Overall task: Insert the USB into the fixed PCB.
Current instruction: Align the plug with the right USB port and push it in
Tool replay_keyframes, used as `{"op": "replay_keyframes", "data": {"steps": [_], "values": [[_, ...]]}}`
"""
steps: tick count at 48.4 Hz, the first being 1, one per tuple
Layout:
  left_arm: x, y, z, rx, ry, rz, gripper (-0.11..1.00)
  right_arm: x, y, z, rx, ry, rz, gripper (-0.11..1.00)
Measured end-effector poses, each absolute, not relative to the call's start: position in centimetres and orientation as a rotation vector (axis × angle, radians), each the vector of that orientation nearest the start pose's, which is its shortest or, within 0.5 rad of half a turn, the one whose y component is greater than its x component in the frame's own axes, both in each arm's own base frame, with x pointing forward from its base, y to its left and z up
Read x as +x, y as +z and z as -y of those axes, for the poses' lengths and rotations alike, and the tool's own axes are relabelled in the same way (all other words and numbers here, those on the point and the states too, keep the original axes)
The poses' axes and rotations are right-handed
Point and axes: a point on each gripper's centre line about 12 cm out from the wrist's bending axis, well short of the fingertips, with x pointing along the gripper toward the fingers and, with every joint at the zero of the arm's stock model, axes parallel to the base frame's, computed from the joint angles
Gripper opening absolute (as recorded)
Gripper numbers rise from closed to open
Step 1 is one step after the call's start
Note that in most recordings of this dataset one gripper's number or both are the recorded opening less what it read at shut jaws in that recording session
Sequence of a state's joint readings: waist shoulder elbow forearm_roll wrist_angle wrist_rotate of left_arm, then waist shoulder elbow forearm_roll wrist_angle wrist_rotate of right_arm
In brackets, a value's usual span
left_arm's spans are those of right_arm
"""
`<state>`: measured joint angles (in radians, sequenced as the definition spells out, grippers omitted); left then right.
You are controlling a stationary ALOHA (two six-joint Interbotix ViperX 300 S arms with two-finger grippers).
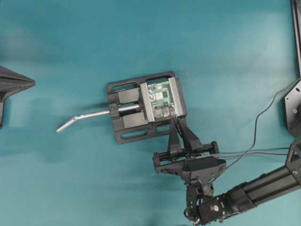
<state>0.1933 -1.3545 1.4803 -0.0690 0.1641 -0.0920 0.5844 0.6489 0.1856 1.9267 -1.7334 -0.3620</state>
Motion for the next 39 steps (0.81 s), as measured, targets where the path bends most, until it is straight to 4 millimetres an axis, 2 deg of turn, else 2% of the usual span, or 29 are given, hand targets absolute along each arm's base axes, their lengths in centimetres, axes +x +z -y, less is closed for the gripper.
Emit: {"op": "replay_keyframes", "data": {"steps": [25, 39], "values": [[12.85, 17.80, -2.38, -0.188, 0.204, -0.275, 0.00, 38.05, 9.31, -12.02, 0.316, -1.345, 0.122, 0.18], [12.85, 17.80, -2.38, -0.188, 0.204, -0.275, 0.00, 38.58, 9.36, -12.10, 0.332, -1.336, 0.123, 0.18]]}}
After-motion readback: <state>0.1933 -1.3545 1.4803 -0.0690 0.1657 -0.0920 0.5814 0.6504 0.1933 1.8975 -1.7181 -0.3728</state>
